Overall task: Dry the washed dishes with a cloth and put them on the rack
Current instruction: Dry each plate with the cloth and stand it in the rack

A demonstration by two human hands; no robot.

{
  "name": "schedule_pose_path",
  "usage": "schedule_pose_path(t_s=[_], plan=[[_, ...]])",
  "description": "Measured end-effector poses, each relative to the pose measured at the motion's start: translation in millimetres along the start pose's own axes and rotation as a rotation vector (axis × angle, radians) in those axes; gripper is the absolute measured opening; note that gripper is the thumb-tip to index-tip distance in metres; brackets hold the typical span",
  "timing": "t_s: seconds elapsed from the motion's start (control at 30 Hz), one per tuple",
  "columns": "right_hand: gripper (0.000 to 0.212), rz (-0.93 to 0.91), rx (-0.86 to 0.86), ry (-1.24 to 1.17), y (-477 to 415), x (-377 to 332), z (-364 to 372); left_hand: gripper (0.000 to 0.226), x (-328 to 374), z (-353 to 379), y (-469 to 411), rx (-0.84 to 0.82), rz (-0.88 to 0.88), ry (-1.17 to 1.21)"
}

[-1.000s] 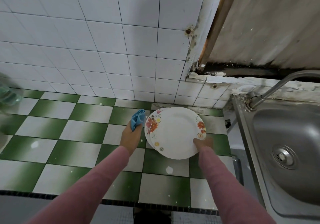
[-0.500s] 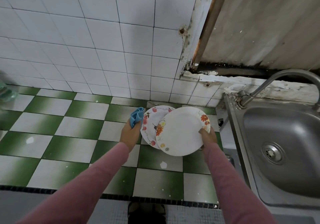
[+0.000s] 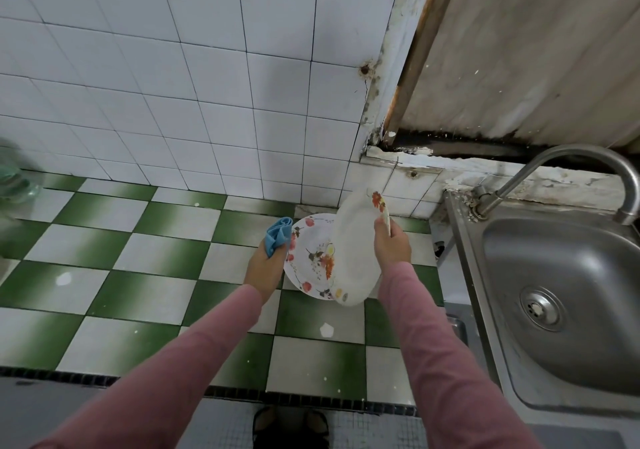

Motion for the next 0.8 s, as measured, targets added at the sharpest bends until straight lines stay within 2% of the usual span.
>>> schedule_pose_path(t_s=[0.27, 0.6, 0.8], plan=[[0.034, -0.277, -0.020, 0.156, 30.3, -27.7, 1.5, 0.020, 0.3, -4.4, 0.5, 0.002, -0.013, 0.012], [0.034, -0.285, -0.009, -0.004, 43.1, -26.6, -2.9, 0.014, 11.8, -4.3, 3.5, 0.016, 0.028, 0.037], [0.034, -0.337, 0.004, 0.002, 44.1, -31.3, -6.6, 0.015, 11.8, -3.3, 2.7, 0.012, 0.028, 0.064]])
Point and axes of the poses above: each hand's wrist, its own y-axis away from the middle knuckle, its own z-axis out of the palm, x = y × z, the point moved 3 cm from there along -y, towards the middle knuckle, and after that the axes turned 1 degree about -y, right-handed, at the moved point
